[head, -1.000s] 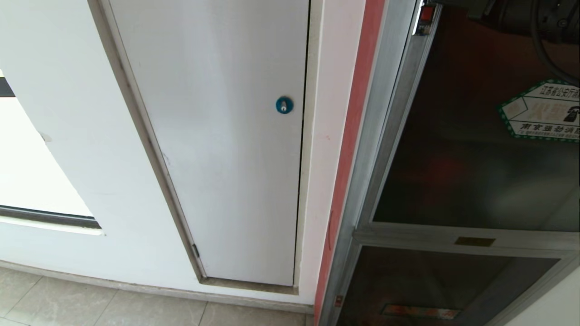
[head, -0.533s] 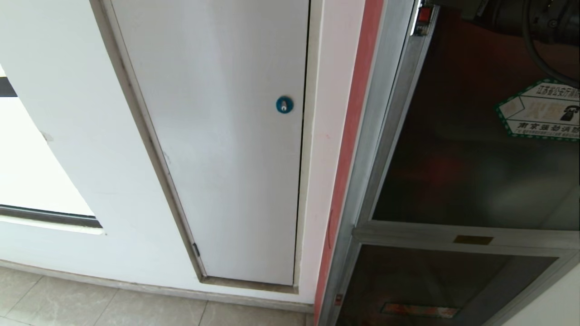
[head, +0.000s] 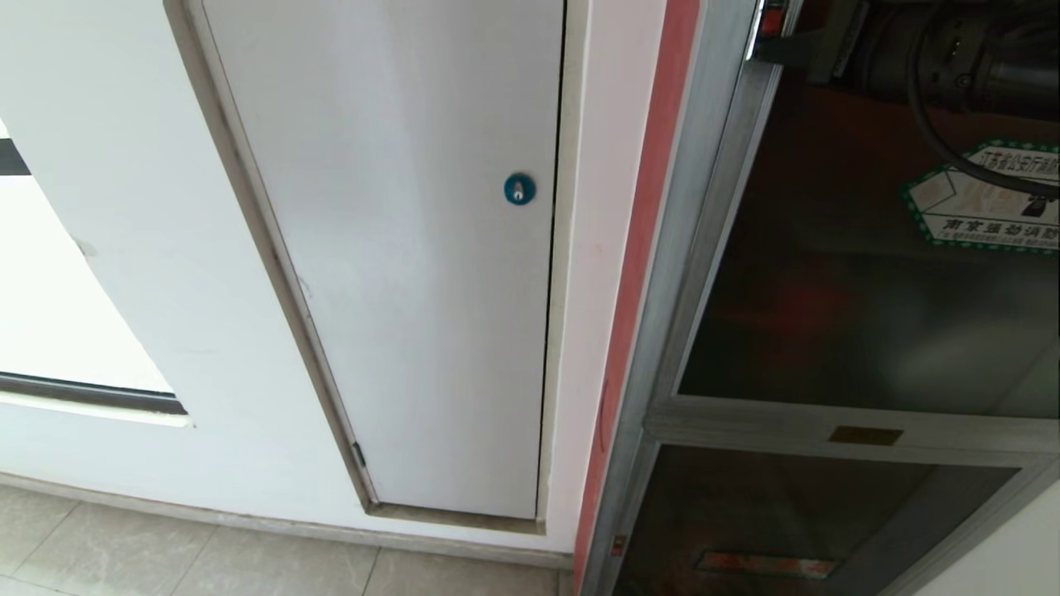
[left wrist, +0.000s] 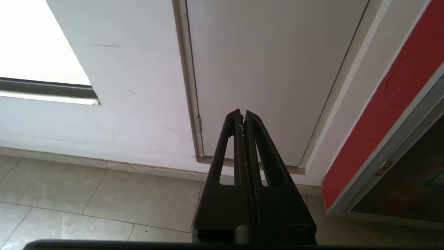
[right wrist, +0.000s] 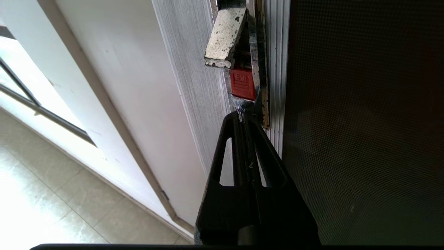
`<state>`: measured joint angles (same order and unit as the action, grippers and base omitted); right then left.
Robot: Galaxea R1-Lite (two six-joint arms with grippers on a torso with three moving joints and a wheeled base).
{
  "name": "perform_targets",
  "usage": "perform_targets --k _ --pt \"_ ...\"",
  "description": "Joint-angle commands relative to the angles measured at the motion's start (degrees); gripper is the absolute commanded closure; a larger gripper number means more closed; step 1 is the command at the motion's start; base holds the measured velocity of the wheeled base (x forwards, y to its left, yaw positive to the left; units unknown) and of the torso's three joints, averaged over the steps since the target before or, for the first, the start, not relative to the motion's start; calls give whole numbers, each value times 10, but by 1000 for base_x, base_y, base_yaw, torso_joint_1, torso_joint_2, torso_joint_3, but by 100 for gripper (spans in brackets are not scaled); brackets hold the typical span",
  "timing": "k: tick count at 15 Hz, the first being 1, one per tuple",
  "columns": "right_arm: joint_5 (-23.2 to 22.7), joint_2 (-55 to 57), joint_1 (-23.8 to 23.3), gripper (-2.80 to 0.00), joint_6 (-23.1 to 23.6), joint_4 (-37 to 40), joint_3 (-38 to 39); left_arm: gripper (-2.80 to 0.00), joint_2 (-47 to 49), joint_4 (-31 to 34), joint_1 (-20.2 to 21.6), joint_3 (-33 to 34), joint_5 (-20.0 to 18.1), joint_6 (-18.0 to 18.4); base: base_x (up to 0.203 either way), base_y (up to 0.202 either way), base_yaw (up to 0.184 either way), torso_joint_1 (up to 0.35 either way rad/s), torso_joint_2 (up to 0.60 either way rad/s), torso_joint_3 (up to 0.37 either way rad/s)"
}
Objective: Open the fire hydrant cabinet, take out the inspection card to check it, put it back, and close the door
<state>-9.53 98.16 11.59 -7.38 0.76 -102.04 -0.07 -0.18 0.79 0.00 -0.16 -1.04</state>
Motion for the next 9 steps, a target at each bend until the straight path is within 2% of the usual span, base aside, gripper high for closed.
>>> perform_targets --k 1,4,9 --pt "0 1 1 0 -1 -5 0 0 1 0 0 1 0 0 0 0 0 0 0 0" --pt "-1 -13 1 0 -1 -4 7 0 1 0 0 1 0 0 0 0 0 0 0 0" --pt "-7 -75 12 0 -6 -7 73 0 1 0 0 1 0 0 0 0 0 0 0 0"
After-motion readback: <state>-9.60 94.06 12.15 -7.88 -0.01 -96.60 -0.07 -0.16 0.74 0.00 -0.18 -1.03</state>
